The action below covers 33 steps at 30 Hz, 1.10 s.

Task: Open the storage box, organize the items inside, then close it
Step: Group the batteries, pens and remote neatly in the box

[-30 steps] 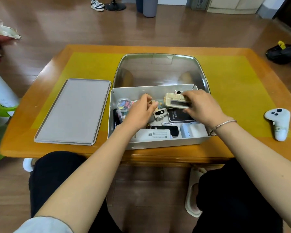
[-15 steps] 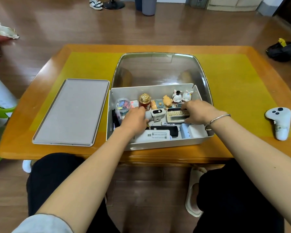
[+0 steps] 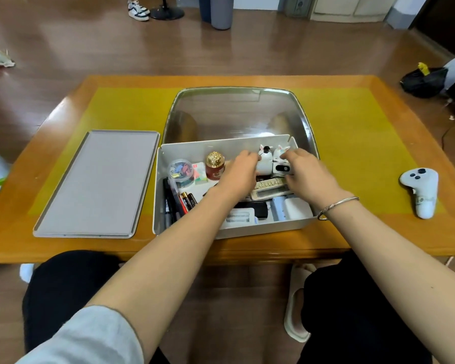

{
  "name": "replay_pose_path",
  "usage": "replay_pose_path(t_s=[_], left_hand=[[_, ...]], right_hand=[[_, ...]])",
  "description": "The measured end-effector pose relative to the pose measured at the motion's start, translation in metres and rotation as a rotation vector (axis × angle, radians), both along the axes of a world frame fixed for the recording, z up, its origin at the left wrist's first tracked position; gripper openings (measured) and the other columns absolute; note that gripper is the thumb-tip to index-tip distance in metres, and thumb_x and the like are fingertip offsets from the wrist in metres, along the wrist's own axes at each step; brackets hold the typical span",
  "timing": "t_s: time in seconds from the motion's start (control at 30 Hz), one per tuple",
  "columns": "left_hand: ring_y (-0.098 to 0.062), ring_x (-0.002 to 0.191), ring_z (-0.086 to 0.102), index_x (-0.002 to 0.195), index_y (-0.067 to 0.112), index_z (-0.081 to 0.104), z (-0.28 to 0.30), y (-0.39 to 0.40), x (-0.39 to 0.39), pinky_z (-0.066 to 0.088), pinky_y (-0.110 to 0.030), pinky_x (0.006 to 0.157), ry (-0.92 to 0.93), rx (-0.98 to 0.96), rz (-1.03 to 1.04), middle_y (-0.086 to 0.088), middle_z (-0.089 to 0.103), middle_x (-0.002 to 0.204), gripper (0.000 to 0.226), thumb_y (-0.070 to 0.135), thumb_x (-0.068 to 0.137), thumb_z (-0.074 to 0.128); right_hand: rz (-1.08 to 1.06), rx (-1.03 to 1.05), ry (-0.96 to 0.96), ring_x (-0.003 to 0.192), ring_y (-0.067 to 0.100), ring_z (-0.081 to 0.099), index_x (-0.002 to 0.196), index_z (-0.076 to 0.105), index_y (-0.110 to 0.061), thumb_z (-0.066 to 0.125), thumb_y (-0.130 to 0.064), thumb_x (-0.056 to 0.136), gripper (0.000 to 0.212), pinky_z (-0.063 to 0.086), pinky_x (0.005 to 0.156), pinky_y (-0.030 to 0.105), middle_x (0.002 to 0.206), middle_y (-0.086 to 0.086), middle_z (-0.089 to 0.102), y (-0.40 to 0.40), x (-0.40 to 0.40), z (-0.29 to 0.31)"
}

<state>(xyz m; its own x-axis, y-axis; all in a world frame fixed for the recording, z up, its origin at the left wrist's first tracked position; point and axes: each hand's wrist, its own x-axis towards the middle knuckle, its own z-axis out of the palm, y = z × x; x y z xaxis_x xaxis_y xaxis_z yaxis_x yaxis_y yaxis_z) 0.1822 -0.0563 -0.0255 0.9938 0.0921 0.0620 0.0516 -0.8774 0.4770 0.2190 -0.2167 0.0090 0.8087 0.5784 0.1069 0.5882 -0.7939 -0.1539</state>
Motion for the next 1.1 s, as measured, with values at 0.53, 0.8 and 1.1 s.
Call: replay_pose_path(t_s=[0.53, 0.8, 1.1], left_hand=[[-0.007, 0.092, 0.054, 0.117, 0.025, 0.059, 0.012, 0.069, -0.091, 0.040, -0.016, 0.071, 0.415, -0.100, -0.142, 0.009, 0.058, 0.104, 0.044, 0.039, 0.078, 0.075], [-0.019, 0.101, 0.053, 0.113, 0.021, 0.059, 0.003, 0.073, -0.099, 0.045, -0.031, 0.086, 0.487, 0.148, -0.177, -0.002, 0.058, 0.116, 0.032, 0.026, 0.083, 0.067], [-0.009, 0.088, 0.056, 0.084, 0.035, 0.055, 0.018, 0.092, -0.110, 0.049, -0.025, 0.076, 0.370, -0.125, -0.052, 0.007, 0.063, 0.101, 0.026, 0.019, 0.080, 0.074]], right_hand=[[0.330, -0.154, 0.332, 0.101, 0.015, 0.058, 0.113, 0.065, -0.021, 0.073, -0.030, 0.078, 0.037, 0.051, 0.087, 0.033, 0.111, -0.003, 0.065, 0.031, -0.026, -0.001], [0.422, -0.497, 0.421, 0.101, 0.019, 0.059, 0.123, 0.057, -0.022, 0.066, -0.010, 0.079, 0.046, 0.053, 0.084, 0.034, 0.115, -0.001, 0.064, 0.058, -0.029, -0.001], [0.416, -0.448, 0.280, 0.076, 0.020, 0.058, 0.094, 0.064, -0.017, 0.070, -0.024, 0.076, 0.020, 0.048, 0.062, 0.029, 0.085, 0.001, 0.066, 0.061, -0.026, -0.023]])
